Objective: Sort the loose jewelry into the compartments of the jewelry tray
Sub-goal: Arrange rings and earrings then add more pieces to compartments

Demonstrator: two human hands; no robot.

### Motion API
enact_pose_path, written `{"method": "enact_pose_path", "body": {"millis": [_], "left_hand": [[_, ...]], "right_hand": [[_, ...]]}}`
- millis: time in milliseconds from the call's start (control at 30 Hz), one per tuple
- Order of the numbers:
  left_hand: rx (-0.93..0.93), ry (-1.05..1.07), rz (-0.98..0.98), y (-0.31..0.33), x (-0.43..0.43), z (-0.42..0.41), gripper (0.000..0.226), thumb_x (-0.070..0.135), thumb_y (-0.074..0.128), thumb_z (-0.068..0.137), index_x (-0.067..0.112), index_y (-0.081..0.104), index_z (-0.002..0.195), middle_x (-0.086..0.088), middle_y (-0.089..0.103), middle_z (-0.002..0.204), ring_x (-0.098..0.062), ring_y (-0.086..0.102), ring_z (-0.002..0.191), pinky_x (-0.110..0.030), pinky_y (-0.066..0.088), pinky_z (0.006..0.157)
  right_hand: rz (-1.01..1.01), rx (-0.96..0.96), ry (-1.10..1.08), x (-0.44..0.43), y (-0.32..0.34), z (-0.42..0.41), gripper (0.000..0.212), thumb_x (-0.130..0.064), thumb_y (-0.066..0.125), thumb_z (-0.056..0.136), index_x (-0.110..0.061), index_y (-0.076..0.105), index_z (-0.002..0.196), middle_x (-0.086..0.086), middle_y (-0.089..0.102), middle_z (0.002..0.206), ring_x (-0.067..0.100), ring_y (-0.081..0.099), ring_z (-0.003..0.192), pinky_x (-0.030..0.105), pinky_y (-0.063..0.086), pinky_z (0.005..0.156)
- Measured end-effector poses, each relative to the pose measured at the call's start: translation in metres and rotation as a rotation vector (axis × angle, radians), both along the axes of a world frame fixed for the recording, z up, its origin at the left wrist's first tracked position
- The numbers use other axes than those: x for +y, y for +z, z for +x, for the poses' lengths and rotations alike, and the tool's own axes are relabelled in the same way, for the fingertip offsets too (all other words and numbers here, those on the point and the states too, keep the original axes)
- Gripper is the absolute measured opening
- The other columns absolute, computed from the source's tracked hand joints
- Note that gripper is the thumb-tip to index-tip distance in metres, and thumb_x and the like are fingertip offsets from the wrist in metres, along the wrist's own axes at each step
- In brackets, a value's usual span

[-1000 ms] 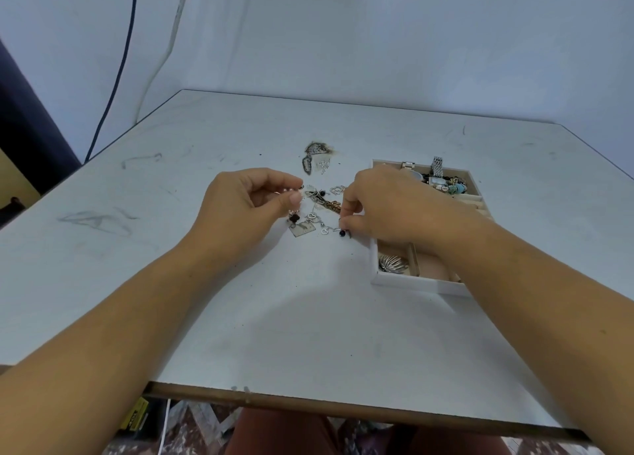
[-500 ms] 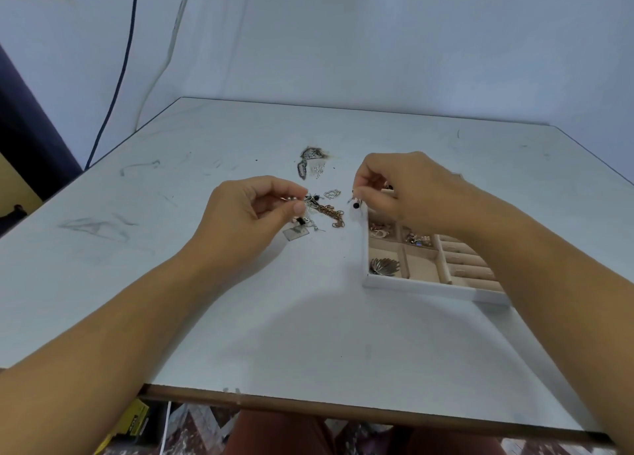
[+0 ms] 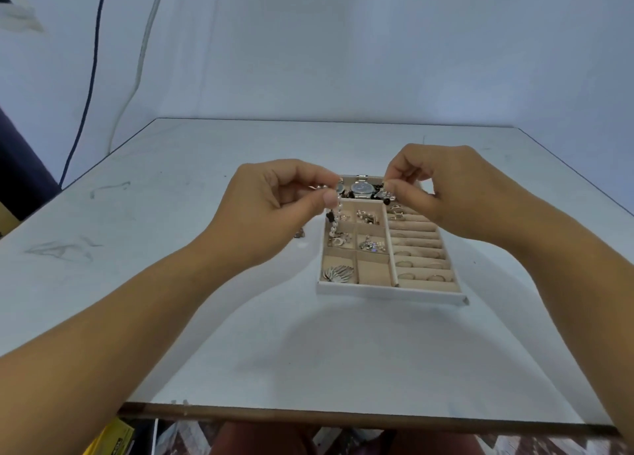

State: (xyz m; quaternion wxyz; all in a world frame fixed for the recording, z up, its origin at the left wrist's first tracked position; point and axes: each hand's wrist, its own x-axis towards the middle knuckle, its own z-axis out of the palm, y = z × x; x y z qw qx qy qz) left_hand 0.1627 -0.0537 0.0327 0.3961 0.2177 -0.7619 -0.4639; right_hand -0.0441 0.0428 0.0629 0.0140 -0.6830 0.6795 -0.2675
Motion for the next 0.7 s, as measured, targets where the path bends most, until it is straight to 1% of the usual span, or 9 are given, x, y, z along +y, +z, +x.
{"method": "enact_pose_path", "body": {"millis": [100, 167, 200, 300, 367, 467, 533, 600, 700], "left_hand": [[0.023, -0.055, 0.002, -0.001, 0.009, -0.015, 0.018, 0.005, 0.072, 0.08, 0.021, 0.071, 0.087, 0.003, 0.074, 0.075, -0.012, 0.072, 0.076, -0.022, 0.055, 0.069], [0.035, -0.085, 0.025, -0.002, 0.017, -0.023, 0.018, 0.002, 0.07, 0.08, 0.018, 0.07, 0.086, 0.004, 0.073, 0.071, -0.008, 0.072, 0.072, -0.013, 0.051, 0.061], [0.047, -0.098, 0.041, -0.003, 0.02, -0.026, 0.018, 0.001, 0.07, 0.079, 0.017, 0.07, 0.086, 0.003, 0.073, 0.071, -0.01, 0.072, 0.072, -0.014, 0.053, 0.062], [0.072, -0.129, 0.104, -0.012, 0.023, -0.031, 0.016, 0.005, 0.071, 0.077, 0.018, 0.072, 0.086, -0.006, 0.074, 0.076, -0.021, 0.073, 0.077, -0.03, 0.059, 0.073], [0.047, -0.143, 0.138, -0.019, 0.025, -0.031, 0.014, 0.01, 0.072, 0.074, 0.019, 0.072, 0.086, -0.009, 0.074, 0.078, -0.02, 0.073, 0.076, -0.03, 0.059, 0.07], [0.01, -0.148, 0.183, -0.029, 0.027, -0.031, 0.015, 0.007, 0.072, 0.076, 0.019, 0.074, 0.085, -0.009, 0.074, 0.077, -0.023, 0.072, 0.075, -0.032, 0.059, 0.068], [-0.052, -0.116, 0.026, -0.036, 0.024, -0.03, 0.012, 0.014, 0.074, 0.076, 0.023, 0.075, 0.085, -0.006, 0.074, 0.081, -0.023, 0.072, 0.075, -0.032, 0.059, 0.071], [-0.176, -0.104, -0.201, -0.042, 0.022, -0.029, 0.013, 0.019, 0.075, 0.078, 0.025, 0.075, 0.089, 0.003, 0.074, 0.08, -0.013, 0.07, 0.071, -0.022, 0.055, 0.067], [-0.286, -0.117, -0.325, -0.048, 0.02, -0.027, 0.014, 0.021, 0.075, 0.08, 0.028, 0.075, 0.093, 0.01, 0.07, 0.082, -0.008, 0.064, 0.082, -0.011, 0.044, 0.068]], "right_hand": [[-0.022, -0.032, -0.016, 0.012, 0.001, -0.005, 0.004, -0.03, 0.058, 0.09, -0.027, 0.062, 0.089, -0.019, 0.064, 0.084, -0.006, 0.056, 0.088, 0.011, 0.044, 0.071], [-0.047, -0.07, -0.01, 0.019, -0.001, -0.007, 0.003, -0.029, 0.059, 0.089, -0.03, 0.06, 0.086, -0.019, 0.063, 0.082, -0.006, 0.055, 0.088, 0.011, 0.043, 0.075], [-0.061, -0.086, -0.006, 0.022, -0.003, -0.007, 0.004, -0.028, 0.06, 0.089, -0.03, 0.059, 0.085, -0.02, 0.063, 0.082, -0.007, 0.055, 0.088, 0.01, 0.042, 0.075], [-0.103, -0.13, 0.01, 0.028, -0.012, -0.005, 0.005, -0.024, 0.062, 0.088, -0.028, 0.061, 0.085, -0.019, 0.064, 0.08, -0.005, 0.057, 0.085, 0.007, 0.043, 0.072], [-0.134, -0.151, 0.021, 0.03, -0.02, -0.004, 0.004, -0.021, 0.064, 0.087, -0.024, 0.063, 0.085, -0.017, 0.064, 0.079, -0.003, 0.058, 0.082, 0.008, 0.043, 0.071], [-0.177, -0.179, 0.038, 0.031, -0.032, -0.004, 0.003, -0.017, 0.065, 0.086, -0.019, 0.063, 0.085, -0.013, 0.064, 0.077, 0.001, 0.058, 0.078, 0.013, 0.045, 0.07], [-0.191, -0.204, 0.034, 0.03, -0.038, -0.005, 0.001, -0.016, 0.065, 0.086, -0.017, 0.065, 0.086, -0.009, 0.065, 0.078, 0.004, 0.059, 0.077, 0.017, 0.047, 0.072], [-0.206, -0.225, 0.034, 0.029, -0.043, -0.007, 0.001, -0.016, 0.064, 0.087, -0.016, 0.065, 0.086, -0.009, 0.065, 0.079, 0.004, 0.059, 0.078, 0.015, 0.047, 0.073], [-0.216, -0.245, 0.037, 0.027, -0.047, -0.008, 0.002, -0.015, 0.064, 0.087, -0.016, 0.065, 0.085, -0.01, 0.064, 0.078, 0.002, 0.058, 0.077, 0.011, 0.044, 0.072]]}}
